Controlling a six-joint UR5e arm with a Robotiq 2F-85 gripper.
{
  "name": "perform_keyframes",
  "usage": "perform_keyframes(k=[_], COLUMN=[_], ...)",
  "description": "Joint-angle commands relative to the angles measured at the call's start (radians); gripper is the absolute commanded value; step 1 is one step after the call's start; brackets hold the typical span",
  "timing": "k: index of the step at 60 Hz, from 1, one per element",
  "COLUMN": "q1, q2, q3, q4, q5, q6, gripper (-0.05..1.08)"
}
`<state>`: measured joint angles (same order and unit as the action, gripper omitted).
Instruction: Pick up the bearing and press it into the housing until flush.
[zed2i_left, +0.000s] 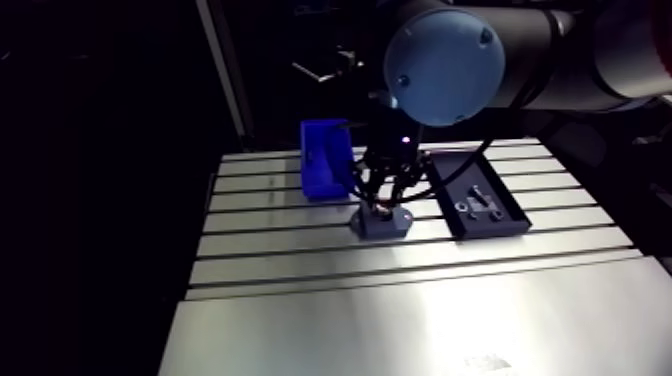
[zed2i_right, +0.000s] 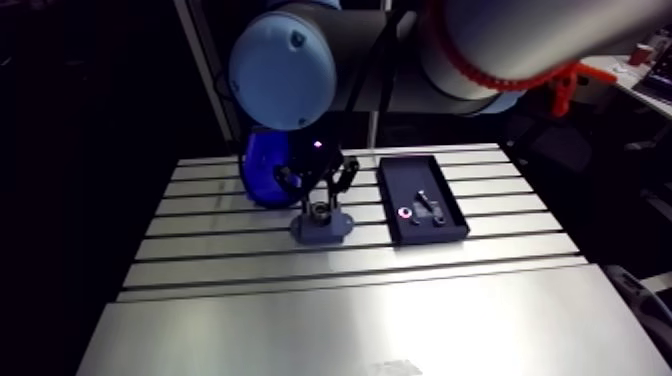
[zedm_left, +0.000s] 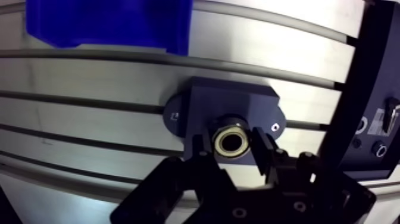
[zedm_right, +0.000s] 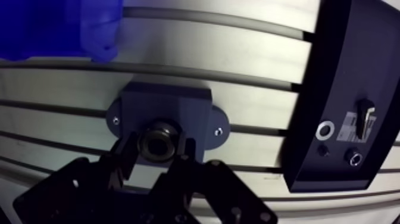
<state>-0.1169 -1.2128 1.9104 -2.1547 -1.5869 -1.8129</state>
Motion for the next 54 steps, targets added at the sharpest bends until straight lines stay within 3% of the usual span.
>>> perform_keyframes(k=[1, 54], q1=[-0.001, -0.006], q2=[0.000, 0.008], q3=[0.005, 0.011], q4=[-0.003, -0.005], q5=[0.000, 0.000], q6=[-0.010, -0.007], gripper=[0.90, 0.90])
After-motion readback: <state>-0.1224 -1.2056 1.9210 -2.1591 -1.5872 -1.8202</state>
